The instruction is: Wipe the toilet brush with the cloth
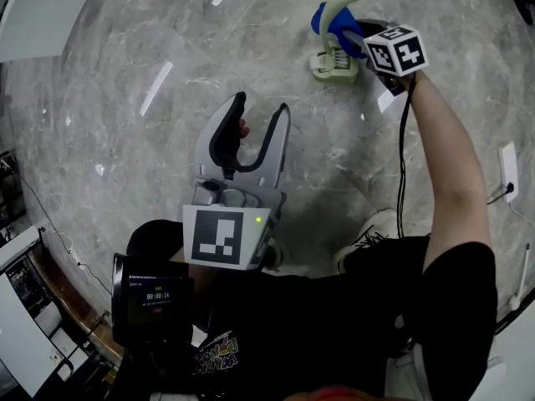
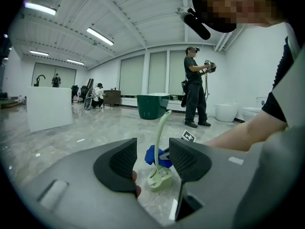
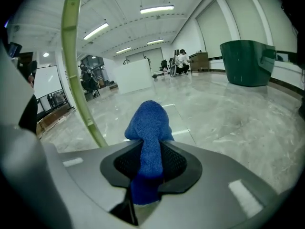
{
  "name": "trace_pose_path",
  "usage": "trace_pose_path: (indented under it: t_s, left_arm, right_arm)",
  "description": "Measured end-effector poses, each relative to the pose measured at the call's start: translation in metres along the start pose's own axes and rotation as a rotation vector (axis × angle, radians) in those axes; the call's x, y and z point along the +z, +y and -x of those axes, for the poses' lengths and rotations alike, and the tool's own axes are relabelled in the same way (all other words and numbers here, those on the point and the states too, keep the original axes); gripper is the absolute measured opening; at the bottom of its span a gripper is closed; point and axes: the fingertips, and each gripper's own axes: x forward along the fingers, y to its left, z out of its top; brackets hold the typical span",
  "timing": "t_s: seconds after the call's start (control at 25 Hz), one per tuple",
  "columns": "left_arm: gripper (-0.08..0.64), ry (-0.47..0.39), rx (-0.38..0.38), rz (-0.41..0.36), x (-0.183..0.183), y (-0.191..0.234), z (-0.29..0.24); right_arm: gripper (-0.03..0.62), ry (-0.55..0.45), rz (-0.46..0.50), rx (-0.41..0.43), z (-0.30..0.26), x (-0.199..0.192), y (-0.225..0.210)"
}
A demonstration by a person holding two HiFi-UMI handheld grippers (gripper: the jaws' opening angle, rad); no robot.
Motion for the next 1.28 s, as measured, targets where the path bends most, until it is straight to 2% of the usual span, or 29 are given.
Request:
trace_pose_path:
  t_s: [0.08, 0.24, 0.44, 0.52, 0.64, 0.84, 1.12, 1.28]
  left_arm:
    - [0.213, 0.008, 0.006, 0.003, -0.002, 0.002, 0.001]
    - [0.213, 0.019, 0.001, 0.043, -0.001, 0.004, -0.004]
    - [0.213, 0.012, -0.026, 0.046, 0.005, -0.003, -0.015]
    - [0.213, 0.012, -0.033, 0.047, 0.008, -0.007, -0.02]
    - [0.213, 0.016, -0.043, 0.058, 0.011, -0.012, -0.028]
    - [0.213, 0.024, -0.046, 0.054, 0.01, -0.015, -0.034]
    - [0.213, 0.058, -0.026, 0.045, -0.004, -0.012, -0.042]
    - [0.213, 0.051, -0.034, 0.042, -0.003, -0.013, -0.042]
  right_arm:
    - [0.103, 0.007, -0.022, -0.012, -0.002, -0.004, -0.004]
    - [0.103, 0.047, -0.089, -0.093, 0.014, -0.028, -0.032]
    - [0.103, 0.201, -0.079, -0.109, 0.042, -0.088, -0.04]
    - [0.103, 0.27, -0.059, -0.085, 0.049, -0.113, -0.03]
    - [0.103, 0.342, 0.006, -0.005, 0.048, -0.137, -0.003]
    - [0.103, 0.383, 0.057, 0.136, 0.037, -0.144, 0.038]
    - [0.103, 0.407, 0.039, 0.173, 0.036, -0.153, 0.034]
    - [0.103, 0.512, 0.087, 0.229, 0.051, -0.166, 0.038]
